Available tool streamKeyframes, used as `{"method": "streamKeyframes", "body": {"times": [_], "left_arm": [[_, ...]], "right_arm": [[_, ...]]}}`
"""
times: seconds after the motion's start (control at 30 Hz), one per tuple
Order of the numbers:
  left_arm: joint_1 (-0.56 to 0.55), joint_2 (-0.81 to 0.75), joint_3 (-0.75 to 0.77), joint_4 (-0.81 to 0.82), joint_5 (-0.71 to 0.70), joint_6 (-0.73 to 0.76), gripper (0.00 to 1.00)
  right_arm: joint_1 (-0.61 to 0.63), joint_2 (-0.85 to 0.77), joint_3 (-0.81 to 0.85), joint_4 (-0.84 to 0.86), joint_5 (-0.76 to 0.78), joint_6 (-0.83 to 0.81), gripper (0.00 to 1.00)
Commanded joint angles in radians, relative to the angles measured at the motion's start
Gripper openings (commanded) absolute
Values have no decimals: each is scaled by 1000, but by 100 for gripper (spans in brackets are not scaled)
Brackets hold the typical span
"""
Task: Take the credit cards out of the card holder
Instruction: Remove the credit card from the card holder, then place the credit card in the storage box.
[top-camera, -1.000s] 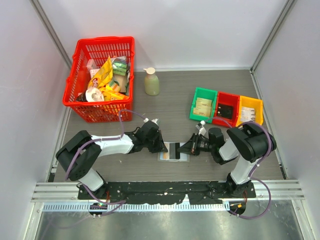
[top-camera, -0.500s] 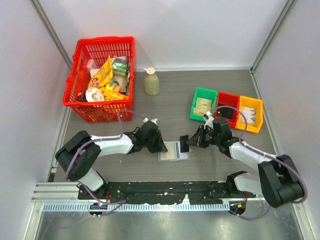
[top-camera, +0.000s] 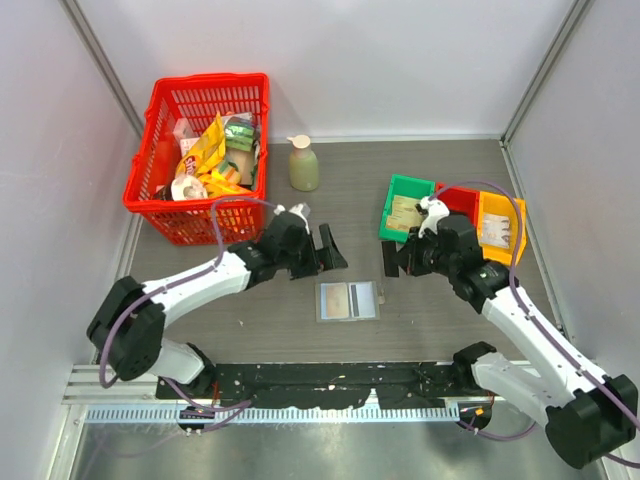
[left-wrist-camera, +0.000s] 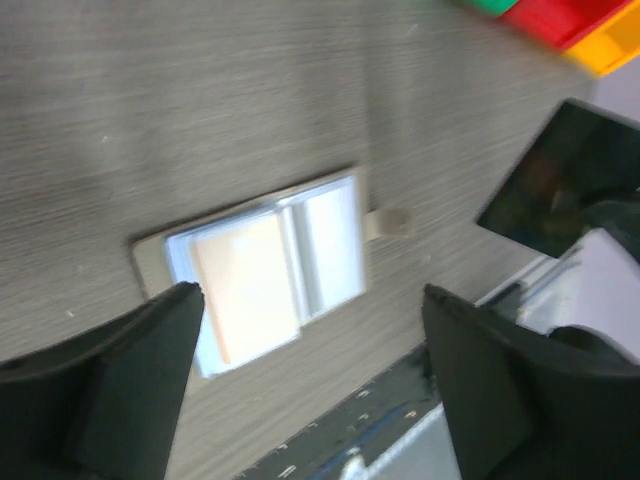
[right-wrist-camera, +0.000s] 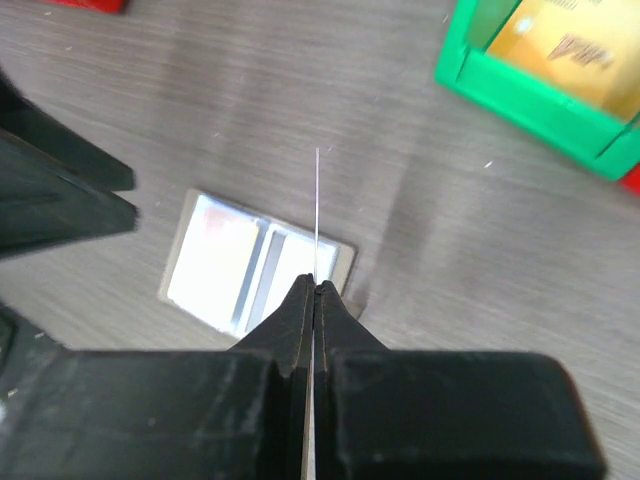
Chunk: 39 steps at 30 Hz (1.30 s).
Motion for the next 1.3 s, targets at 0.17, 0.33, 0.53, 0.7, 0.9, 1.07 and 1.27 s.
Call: {"method": "streamKeyframes", "body": {"times": [0.17, 0.33, 0.53, 0.7, 0.9, 1.07, 1.27], "left_arm": [[60, -137, 206, -114, -43, -73, 100], [86, -149, 230, -110, -41, -150, 96], [86, -114, 230, -50, 37, -225, 91], [86, -86, 229, 0, 100, -272, 89], [86, -72, 221, 40, 129, -308, 79], [85, -69, 207, 70, 138, -320, 52], [88, -86, 183, 88, 106, -285, 0]], "right_arm": [[425, 53, 121, 87, 667, -243, 1], [581, 97, 104, 264, 845, -424, 1], [732, 120, 52, 482, 988, -613, 1], [795, 177, 44, 553, 1036, -677, 1], [853, 240, 38, 639, 1086, -779, 1], [884, 285, 29, 696, 1119, -822, 1], [887, 266, 24, 693, 1099, -790, 18]]}}
